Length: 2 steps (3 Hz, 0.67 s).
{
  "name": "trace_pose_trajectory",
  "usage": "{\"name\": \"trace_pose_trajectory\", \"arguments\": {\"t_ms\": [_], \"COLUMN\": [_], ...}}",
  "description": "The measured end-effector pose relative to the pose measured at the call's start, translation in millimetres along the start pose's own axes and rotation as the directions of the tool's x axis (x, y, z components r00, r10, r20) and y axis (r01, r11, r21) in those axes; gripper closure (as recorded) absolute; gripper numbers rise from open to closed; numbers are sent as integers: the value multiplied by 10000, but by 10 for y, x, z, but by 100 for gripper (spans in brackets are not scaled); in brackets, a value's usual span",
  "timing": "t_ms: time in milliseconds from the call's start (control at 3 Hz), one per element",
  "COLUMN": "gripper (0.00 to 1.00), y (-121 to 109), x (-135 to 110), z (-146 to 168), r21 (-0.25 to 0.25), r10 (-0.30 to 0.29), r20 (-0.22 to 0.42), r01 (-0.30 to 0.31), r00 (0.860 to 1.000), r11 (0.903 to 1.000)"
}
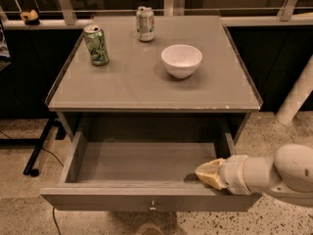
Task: Open top drawer
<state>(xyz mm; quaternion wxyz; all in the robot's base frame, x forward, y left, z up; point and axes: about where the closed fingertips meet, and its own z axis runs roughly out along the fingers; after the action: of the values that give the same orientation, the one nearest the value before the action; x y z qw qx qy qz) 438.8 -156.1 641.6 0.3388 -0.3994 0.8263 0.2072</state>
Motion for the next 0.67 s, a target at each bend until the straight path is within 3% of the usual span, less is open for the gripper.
{"name": "trace_pose_trajectory", "arguments": {"t_ms": [667], "gripper": [100], "y": [99], "x": [25], "z": [-54], "r21": [-287], "r10": [-241], "r20": [60], "r01": [243], "r00": [9997], "r11": [9993]}}
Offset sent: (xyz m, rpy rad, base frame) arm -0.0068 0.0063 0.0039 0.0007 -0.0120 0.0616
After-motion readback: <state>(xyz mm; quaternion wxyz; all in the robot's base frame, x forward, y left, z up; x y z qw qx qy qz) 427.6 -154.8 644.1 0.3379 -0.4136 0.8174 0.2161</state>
